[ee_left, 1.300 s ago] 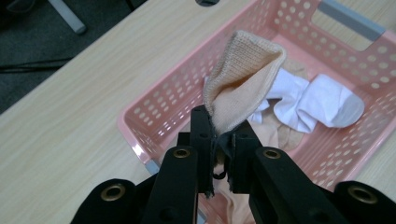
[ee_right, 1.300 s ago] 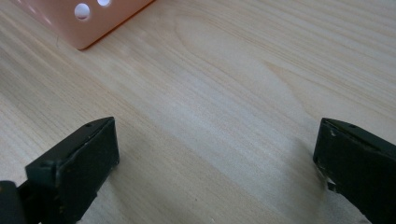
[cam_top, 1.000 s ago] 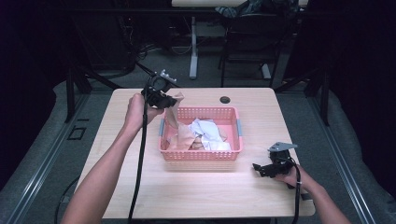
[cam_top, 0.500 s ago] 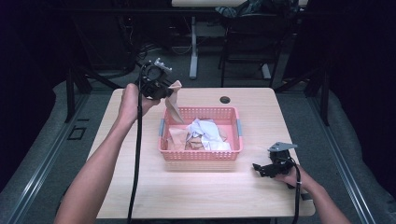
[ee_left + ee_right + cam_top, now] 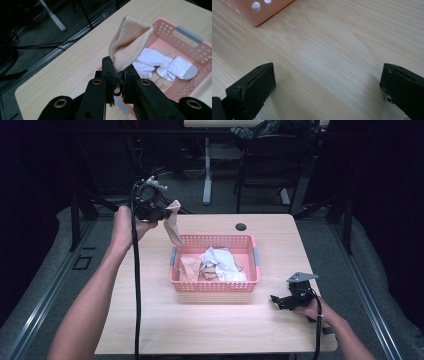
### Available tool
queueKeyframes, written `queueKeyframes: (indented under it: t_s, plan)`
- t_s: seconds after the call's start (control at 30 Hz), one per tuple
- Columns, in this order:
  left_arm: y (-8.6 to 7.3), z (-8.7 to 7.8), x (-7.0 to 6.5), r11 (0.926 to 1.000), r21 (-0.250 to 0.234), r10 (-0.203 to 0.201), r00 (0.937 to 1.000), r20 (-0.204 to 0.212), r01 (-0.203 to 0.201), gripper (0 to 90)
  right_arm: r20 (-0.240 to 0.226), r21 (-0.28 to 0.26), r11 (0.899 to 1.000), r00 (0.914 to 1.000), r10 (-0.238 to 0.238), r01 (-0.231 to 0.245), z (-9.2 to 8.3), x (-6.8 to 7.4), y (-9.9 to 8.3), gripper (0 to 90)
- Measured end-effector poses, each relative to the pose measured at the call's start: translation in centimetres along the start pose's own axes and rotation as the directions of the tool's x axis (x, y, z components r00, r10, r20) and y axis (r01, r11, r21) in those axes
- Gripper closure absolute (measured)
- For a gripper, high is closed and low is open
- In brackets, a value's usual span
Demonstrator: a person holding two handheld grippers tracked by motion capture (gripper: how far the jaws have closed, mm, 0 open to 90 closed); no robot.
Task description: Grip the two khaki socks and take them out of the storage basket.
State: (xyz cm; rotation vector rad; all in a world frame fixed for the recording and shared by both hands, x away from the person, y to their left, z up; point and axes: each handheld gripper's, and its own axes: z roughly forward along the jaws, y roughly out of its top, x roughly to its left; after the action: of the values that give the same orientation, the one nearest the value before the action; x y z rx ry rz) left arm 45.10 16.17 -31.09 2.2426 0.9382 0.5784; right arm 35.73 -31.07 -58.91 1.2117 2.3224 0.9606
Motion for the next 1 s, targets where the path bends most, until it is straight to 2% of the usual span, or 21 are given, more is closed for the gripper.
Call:
queueKeyframes:
  t_s: [0.33,0.53,0.67,0.9,1.0]
  plan:
    - [-2.7,-1.0,2.7,0.998,0.011,-0.062,0.9974,-0.037,0.062,83.4,0.002,0.003,1.0,1.0,-0.006,0.006,0.0,0.0,0.0,0.0]
    - [-5.0,-1.5,4.5,0.9932,0.034,-0.108,0.9918,-0.068,0.111,83.4,0.0,0.0,1.0,1.0,-0.003,0.003,0.0,0.0,0.0,0.0]
    - [-6.9,-1.6,6.0,0.9869,0.045,-0.151,0.9849,-0.085,0.155,83.4,0.0,0.0,1.0,1.0,-0.003,0.003,0.0,0.0,0.0,0.0]
    - [-10.0,-1.1,7.9,0.9703,0.074,-0.223,0.9699,-0.098,0.231,83.4,0.0,0.001,1.0,1.0,-0.004,0.004,0.0,0.0,0.0,0.0]
    - [-10.9,-0.7,8.0,0.9669,0.092,-0.228,0.9681,-0.103,0.238,83.4,0.0,-0.001,1.0,1.0,-0.004,0.004,0.0,0.0,0.0,0.0]
